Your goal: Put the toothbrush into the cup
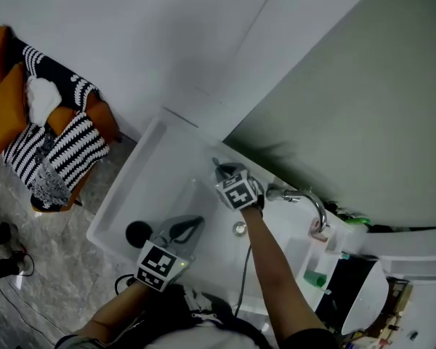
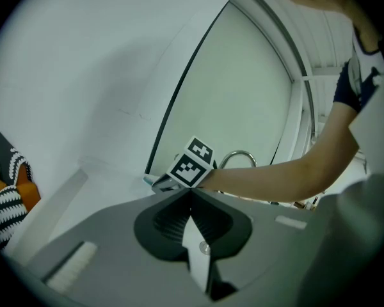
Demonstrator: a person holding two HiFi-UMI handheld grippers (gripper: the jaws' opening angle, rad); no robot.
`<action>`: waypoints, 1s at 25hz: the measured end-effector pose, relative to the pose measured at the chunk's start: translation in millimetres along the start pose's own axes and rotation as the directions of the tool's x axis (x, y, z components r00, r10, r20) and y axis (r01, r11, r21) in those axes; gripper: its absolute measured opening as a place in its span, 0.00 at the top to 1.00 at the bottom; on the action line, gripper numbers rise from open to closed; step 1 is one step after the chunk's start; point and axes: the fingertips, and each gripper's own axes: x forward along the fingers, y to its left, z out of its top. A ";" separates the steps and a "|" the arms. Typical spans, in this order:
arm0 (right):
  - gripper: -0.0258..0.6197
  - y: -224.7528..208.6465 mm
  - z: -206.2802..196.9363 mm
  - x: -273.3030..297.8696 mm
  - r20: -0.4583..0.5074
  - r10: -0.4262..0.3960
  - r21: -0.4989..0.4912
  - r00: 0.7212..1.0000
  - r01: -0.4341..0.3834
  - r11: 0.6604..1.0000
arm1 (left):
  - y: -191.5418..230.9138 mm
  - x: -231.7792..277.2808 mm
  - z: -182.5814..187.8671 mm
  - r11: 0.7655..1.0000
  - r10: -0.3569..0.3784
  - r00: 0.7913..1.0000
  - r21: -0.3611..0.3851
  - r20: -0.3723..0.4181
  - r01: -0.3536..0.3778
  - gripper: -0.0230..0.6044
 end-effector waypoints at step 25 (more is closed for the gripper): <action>0.91 51.0 7.2 -123.7 0.238 -0.046 0.083 0.970 0.027 0.996 | -39.0 -43.0 13.6 0.995 0.030 0.997 0.092 0.065 -0.036 0.96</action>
